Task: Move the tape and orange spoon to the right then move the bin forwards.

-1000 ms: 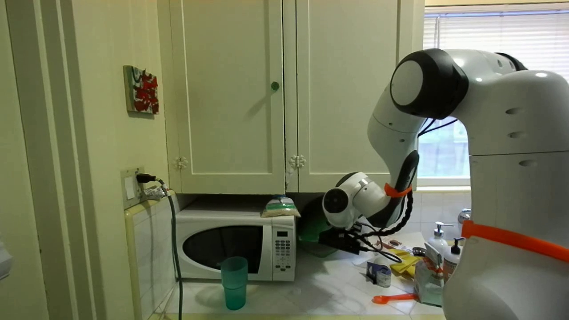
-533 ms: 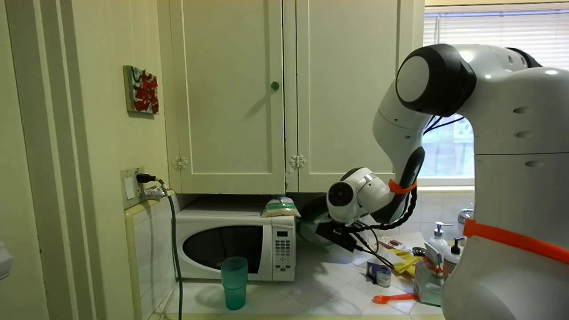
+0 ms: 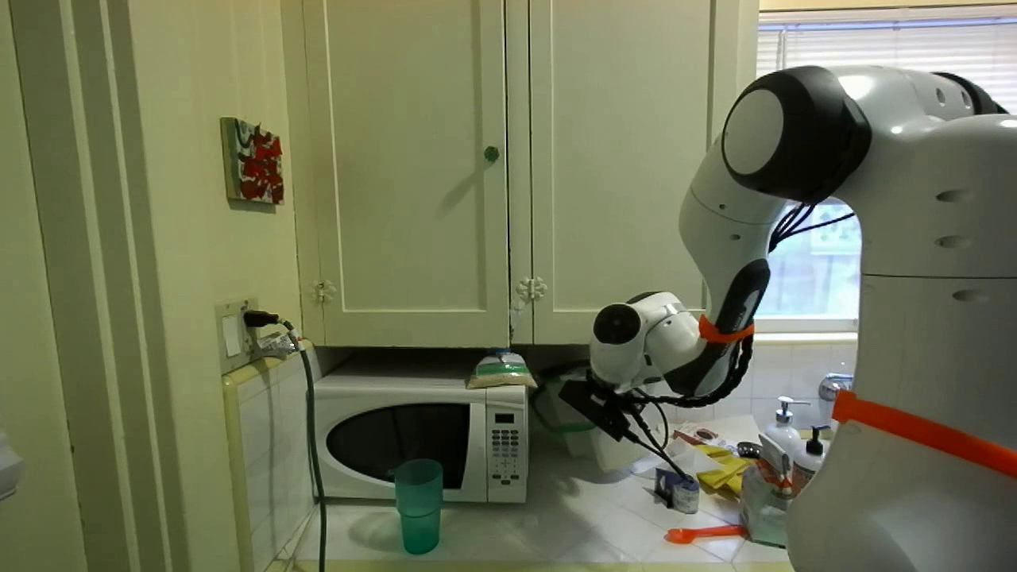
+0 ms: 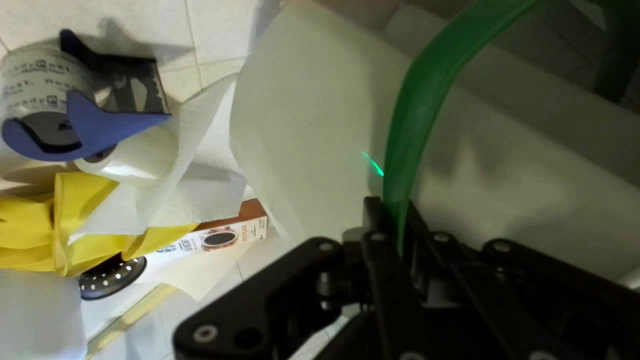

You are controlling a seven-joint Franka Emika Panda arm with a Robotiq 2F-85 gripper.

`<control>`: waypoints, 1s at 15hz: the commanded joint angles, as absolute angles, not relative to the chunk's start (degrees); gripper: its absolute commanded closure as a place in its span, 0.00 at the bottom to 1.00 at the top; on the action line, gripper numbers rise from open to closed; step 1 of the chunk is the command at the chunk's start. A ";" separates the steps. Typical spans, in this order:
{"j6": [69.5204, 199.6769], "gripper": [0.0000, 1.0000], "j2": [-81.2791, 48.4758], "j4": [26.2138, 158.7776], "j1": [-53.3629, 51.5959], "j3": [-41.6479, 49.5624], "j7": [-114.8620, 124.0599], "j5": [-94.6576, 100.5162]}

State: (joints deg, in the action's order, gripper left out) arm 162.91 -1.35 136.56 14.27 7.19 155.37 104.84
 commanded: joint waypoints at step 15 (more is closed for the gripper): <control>151.23 0.98 -1.67 145.25 8.67 -1.21 147.69 83.34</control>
State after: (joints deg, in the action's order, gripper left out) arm 155.35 -3.08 142.30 10.55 0.63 150.28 89.98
